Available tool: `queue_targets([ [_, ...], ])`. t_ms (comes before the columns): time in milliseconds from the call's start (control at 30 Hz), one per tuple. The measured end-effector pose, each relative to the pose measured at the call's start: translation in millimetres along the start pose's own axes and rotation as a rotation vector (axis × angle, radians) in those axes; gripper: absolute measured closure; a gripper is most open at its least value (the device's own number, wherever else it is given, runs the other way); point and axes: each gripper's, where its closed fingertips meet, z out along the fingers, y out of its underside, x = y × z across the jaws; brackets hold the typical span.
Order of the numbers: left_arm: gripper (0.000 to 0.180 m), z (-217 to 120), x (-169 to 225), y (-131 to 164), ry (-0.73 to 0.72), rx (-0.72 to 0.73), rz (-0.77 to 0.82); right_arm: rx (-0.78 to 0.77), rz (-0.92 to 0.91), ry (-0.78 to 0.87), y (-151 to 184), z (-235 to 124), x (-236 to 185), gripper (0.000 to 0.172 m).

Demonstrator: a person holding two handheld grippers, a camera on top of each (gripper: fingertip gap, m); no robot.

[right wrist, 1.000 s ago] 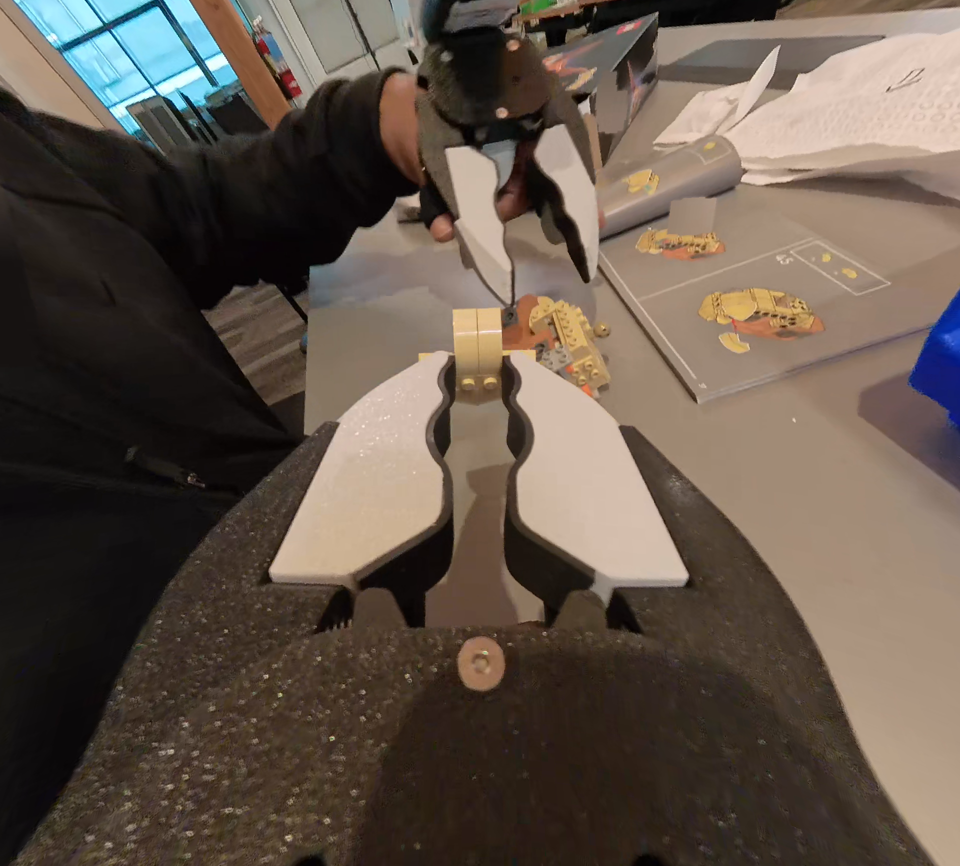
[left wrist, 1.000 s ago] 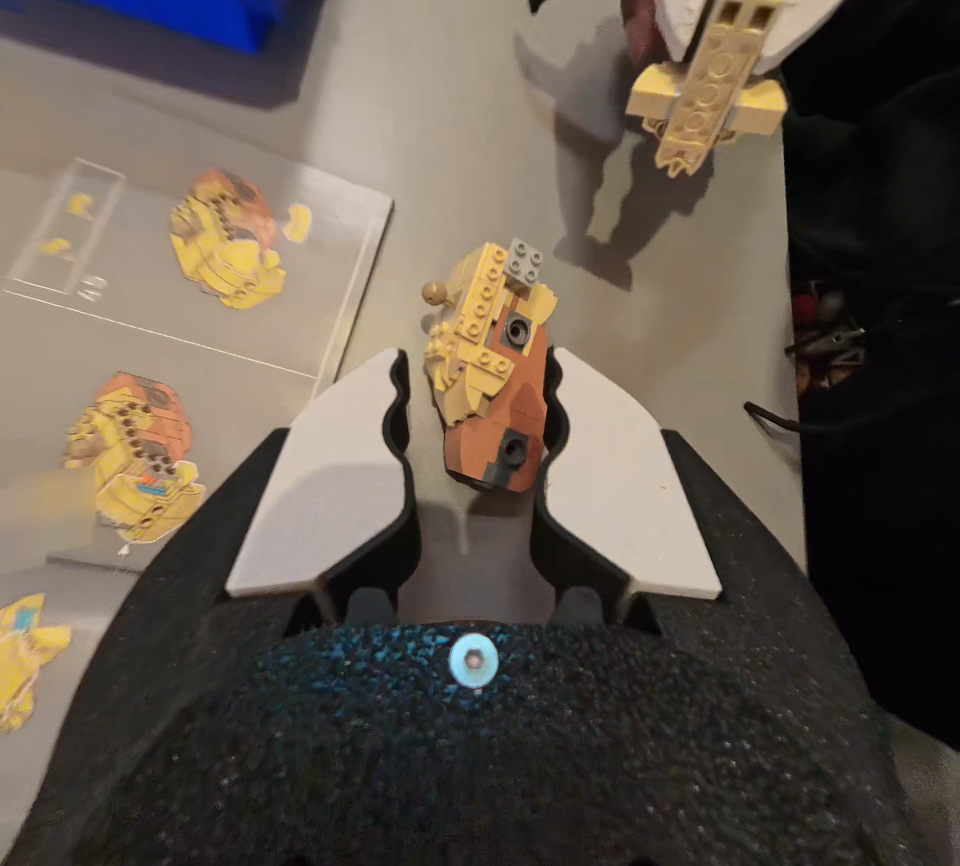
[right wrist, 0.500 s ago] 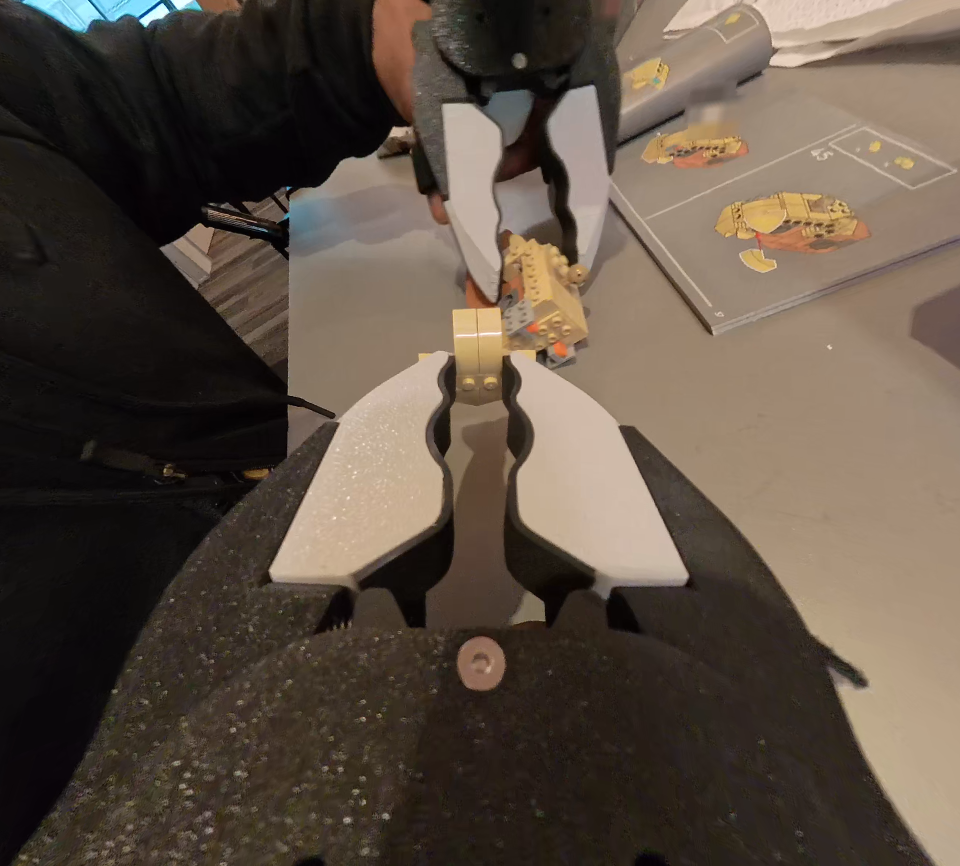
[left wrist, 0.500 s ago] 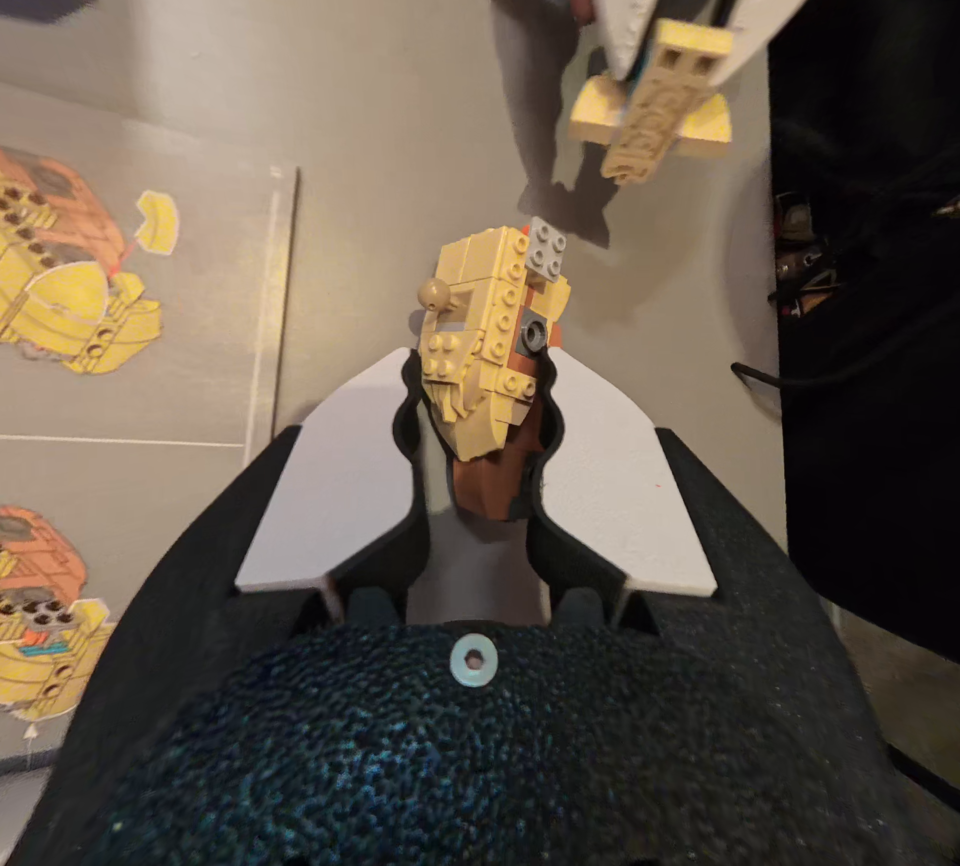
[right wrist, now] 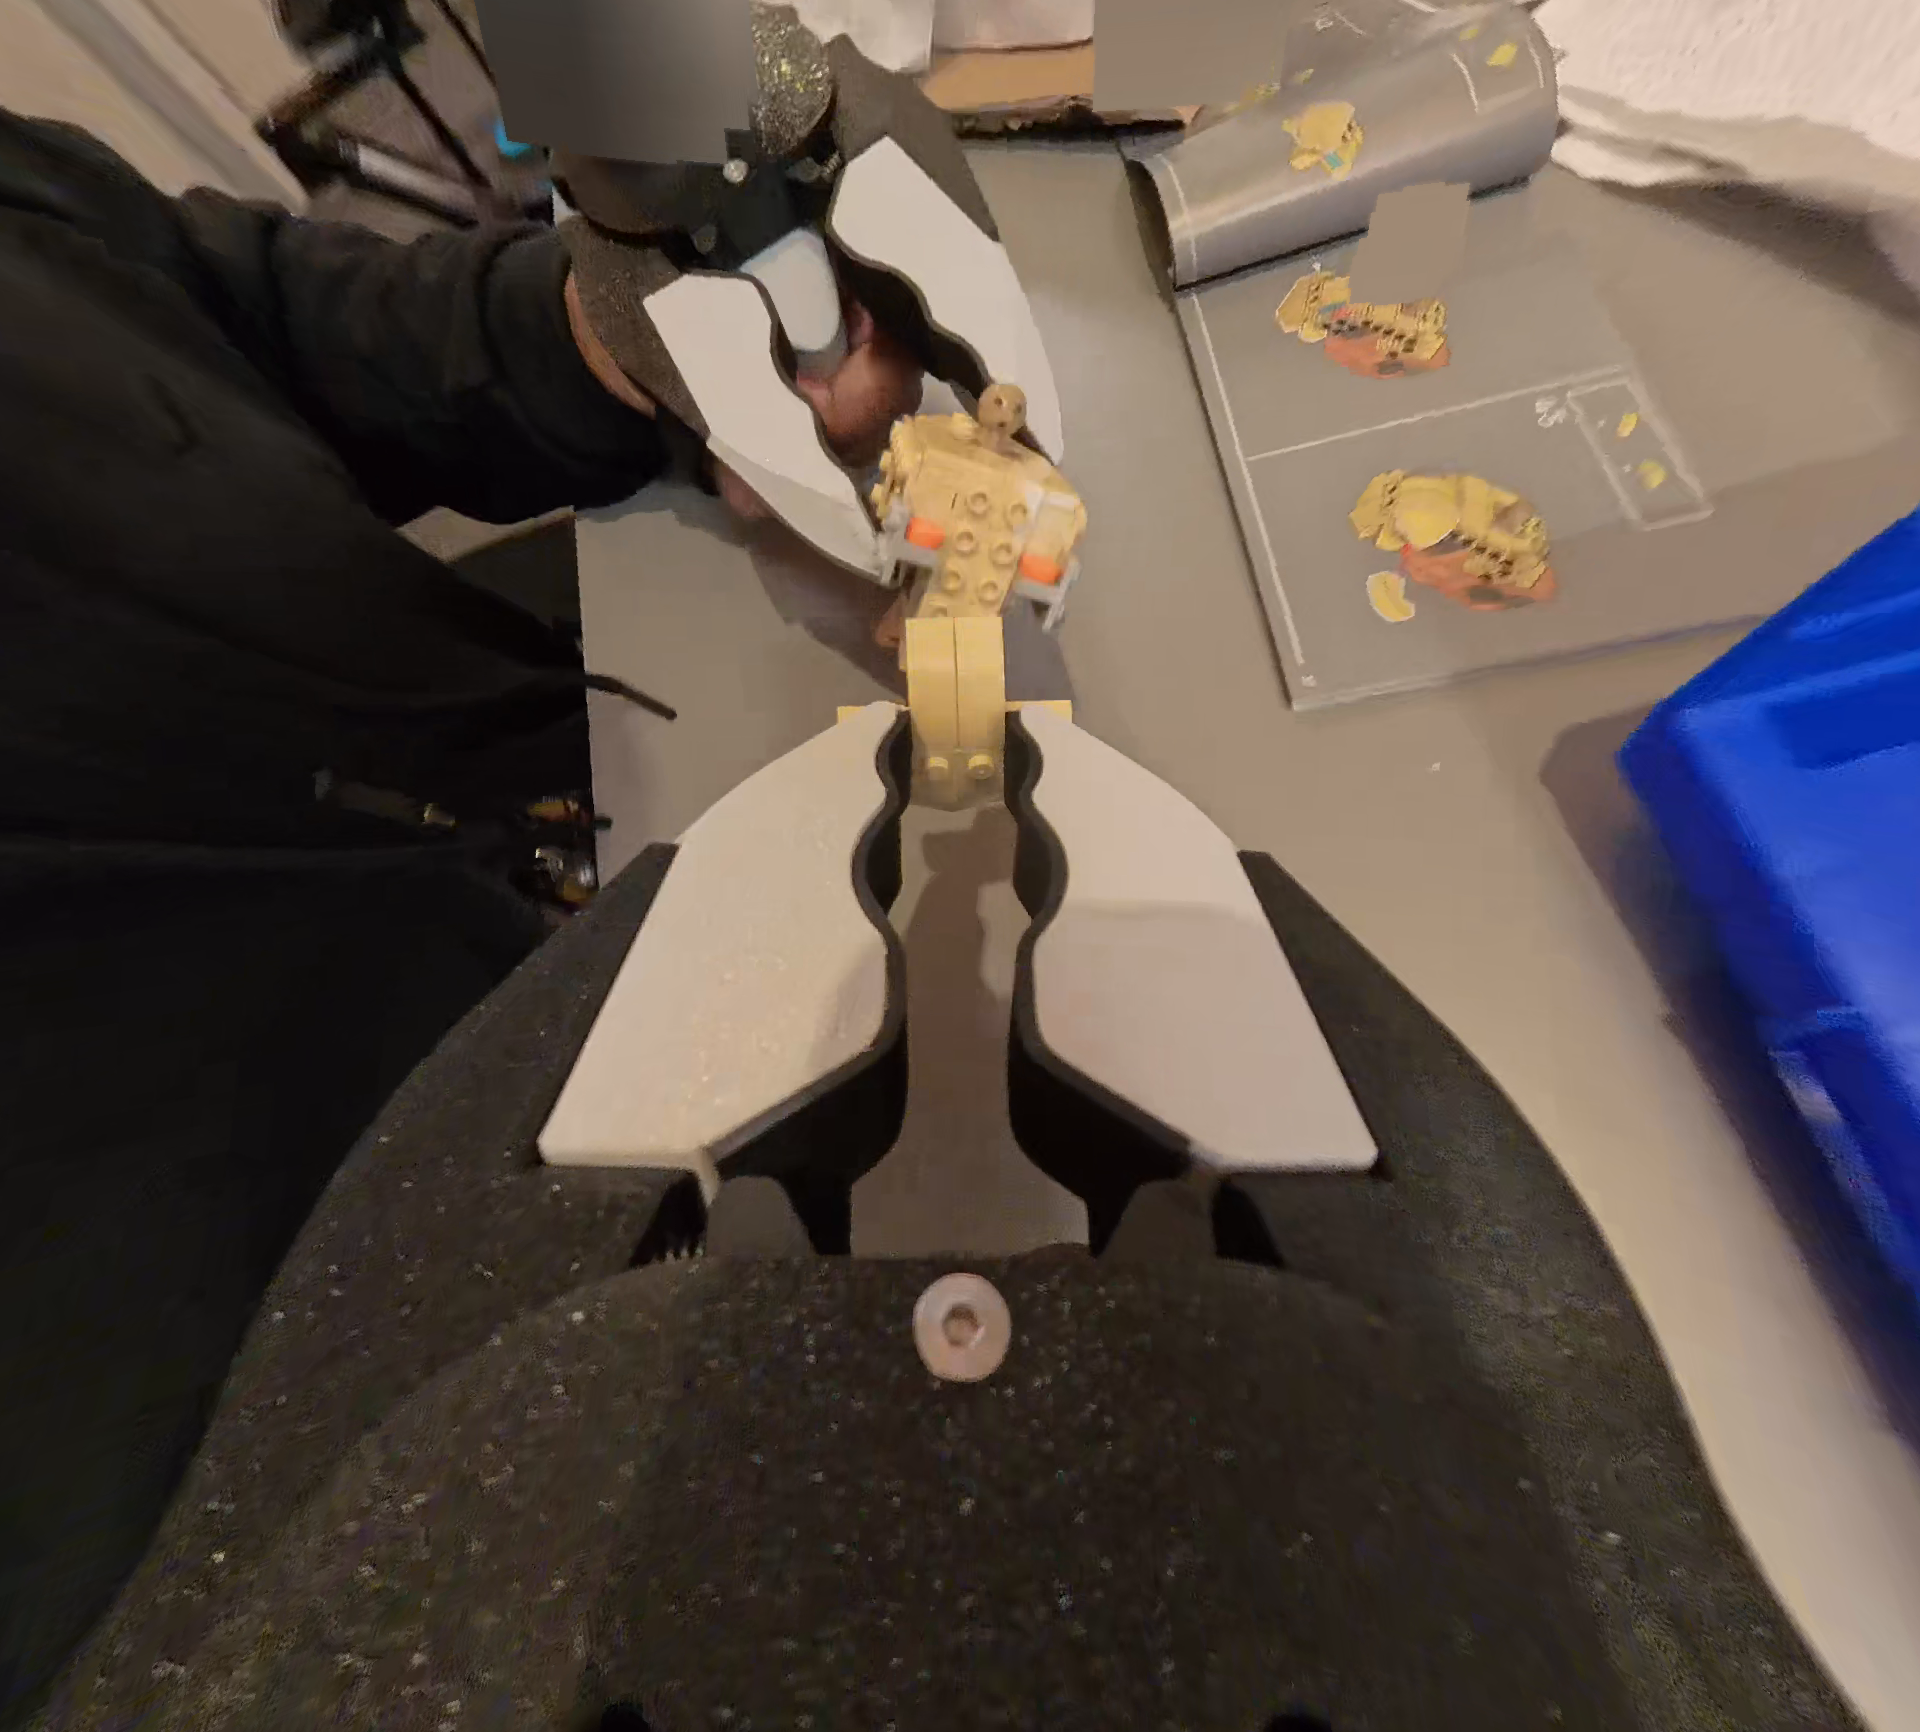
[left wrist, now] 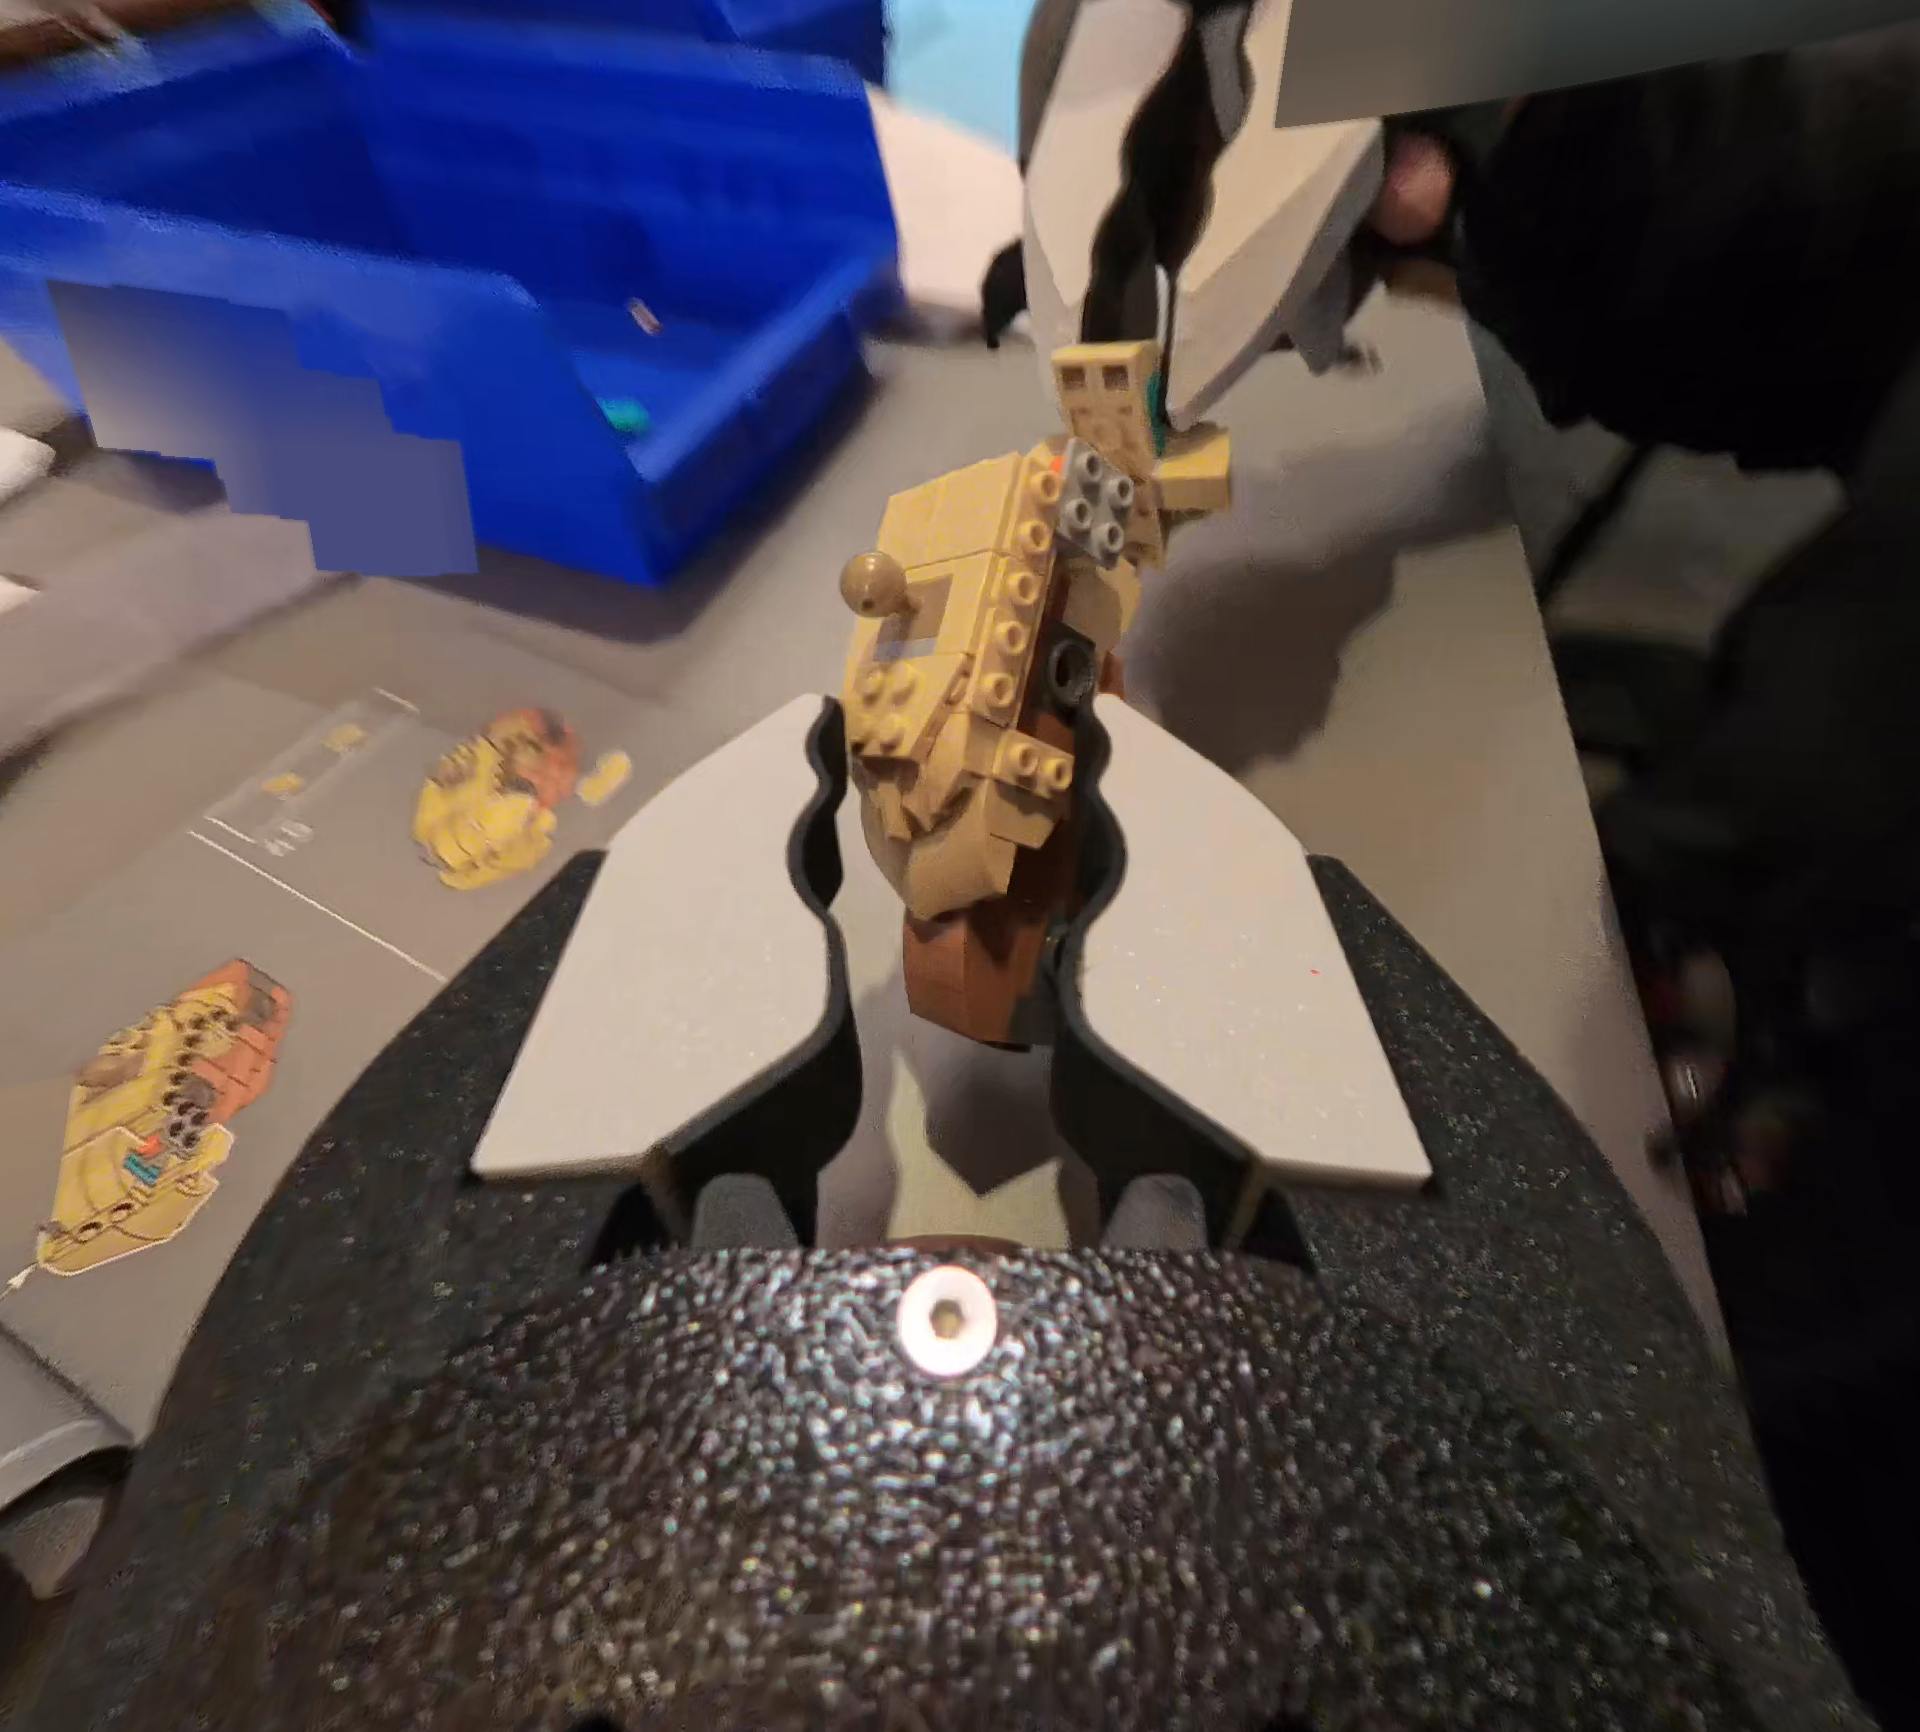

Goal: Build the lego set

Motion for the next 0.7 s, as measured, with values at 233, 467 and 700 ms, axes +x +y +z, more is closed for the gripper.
queue_targets([
  [233, 0.139, 5.7, 14.7, -44.1, -0.334, 0.366, -0.013, -0.493, -0.256, 0.032, -42.6, -41.6, -8.2, 0.155],
  [467, 0.139, 6.2, 17.9, -48.2, -0.371, 0.427, -0.037, -0.810, -0.284, 0.002, -45.4, -34.0, -12.6, 0.155],
  [700, 0.140, -13.3, 18.2, -51.3, -0.437, 0.495, -0.003, -0.860, -0.323, 0.011, -57.4, -22.1, -30.4, 0.155],
])
